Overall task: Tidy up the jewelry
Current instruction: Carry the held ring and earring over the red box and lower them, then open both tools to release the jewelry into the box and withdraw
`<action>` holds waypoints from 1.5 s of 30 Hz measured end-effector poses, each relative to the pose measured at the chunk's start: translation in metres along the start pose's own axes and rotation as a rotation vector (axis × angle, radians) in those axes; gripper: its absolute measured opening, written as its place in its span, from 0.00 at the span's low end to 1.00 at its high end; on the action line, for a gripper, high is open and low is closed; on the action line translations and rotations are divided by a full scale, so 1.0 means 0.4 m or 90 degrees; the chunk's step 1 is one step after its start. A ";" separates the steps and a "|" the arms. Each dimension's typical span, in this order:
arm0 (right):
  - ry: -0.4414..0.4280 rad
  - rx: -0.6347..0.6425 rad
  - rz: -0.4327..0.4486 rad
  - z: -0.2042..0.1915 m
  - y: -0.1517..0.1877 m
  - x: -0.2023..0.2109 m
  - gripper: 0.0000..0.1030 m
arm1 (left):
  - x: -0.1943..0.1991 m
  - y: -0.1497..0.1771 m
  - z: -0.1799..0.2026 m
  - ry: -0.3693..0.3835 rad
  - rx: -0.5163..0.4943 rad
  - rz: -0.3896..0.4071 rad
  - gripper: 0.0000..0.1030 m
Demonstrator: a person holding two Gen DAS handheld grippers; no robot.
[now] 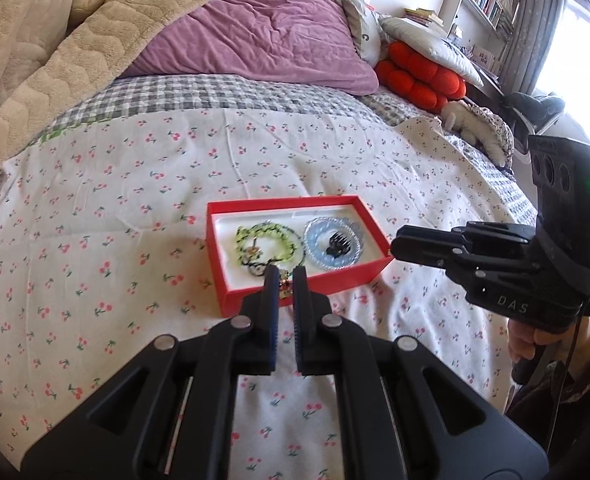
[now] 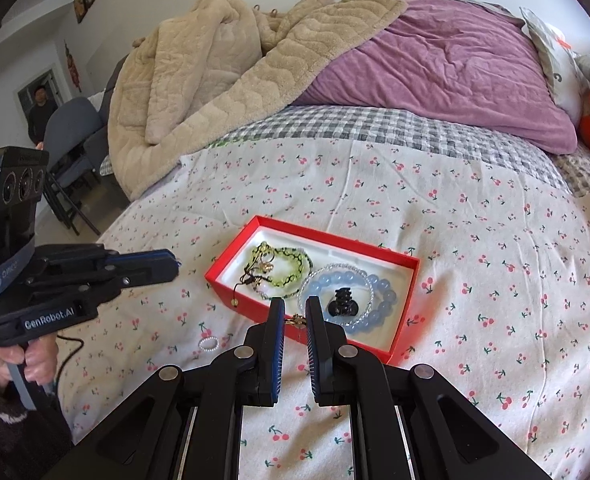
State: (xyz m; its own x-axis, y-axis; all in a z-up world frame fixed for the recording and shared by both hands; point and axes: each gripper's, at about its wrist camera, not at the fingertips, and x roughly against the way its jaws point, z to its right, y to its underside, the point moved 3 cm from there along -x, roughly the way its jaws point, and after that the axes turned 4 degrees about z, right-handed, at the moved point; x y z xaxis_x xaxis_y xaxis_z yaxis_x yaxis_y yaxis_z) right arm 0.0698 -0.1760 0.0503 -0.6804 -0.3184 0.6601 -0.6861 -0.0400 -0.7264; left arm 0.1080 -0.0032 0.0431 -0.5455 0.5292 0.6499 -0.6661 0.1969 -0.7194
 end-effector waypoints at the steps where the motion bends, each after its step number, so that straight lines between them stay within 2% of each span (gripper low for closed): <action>1: -0.002 -0.006 0.001 0.003 -0.003 0.000 0.10 | -0.009 -0.005 0.005 0.003 0.004 -0.001 0.07; 11: -0.023 -0.078 -0.022 0.036 -0.022 -0.061 0.10 | -0.113 -0.031 0.003 0.017 0.060 -0.029 0.07; 18: -0.021 -0.117 -0.042 0.058 -0.022 -0.120 0.10 | -0.179 -0.035 -0.028 0.006 0.099 -0.050 0.07; 25: -0.026 -0.146 -0.050 0.092 -0.013 -0.161 0.11 | -0.221 -0.033 -0.046 -0.014 0.101 -0.063 0.07; 31: -0.039 -0.171 -0.042 0.119 -0.015 -0.171 0.12 | -0.232 -0.039 -0.044 -0.026 0.085 -0.055 0.07; 33: -0.047 -0.182 -0.043 0.125 -0.018 -0.171 0.16 | -0.233 -0.043 -0.044 -0.028 0.083 -0.052 0.07; 37: -0.055 -0.185 -0.056 0.126 -0.019 -0.167 0.21 | -0.234 -0.042 -0.043 -0.036 0.076 -0.055 0.15; 40: -0.047 -0.172 -0.061 0.121 -0.015 -0.163 0.36 | -0.226 -0.039 -0.043 -0.039 0.072 -0.056 0.19; 41: -0.044 -0.167 -0.061 0.120 -0.013 -0.158 0.51 | -0.222 -0.038 -0.042 -0.039 0.070 -0.055 0.22; 42: -0.041 -0.163 -0.056 0.118 -0.013 -0.152 0.59 | -0.216 -0.036 -0.041 -0.040 0.066 -0.054 0.25; 45: -0.042 -0.145 -0.050 0.109 -0.012 -0.136 0.59 | -0.196 -0.032 -0.037 -0.041 0.055 -0.051 0.33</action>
State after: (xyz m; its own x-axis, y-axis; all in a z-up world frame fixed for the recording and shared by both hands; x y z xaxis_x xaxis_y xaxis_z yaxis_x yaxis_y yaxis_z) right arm 0.1213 -0.1999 0.0096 -0.6097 -0.3847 0.6930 -0.7813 0.1446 -0.6072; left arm 0.1667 -0.0348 -0.0023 -0.5185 0.4593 0.7213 -0.7487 0.1637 -0.6424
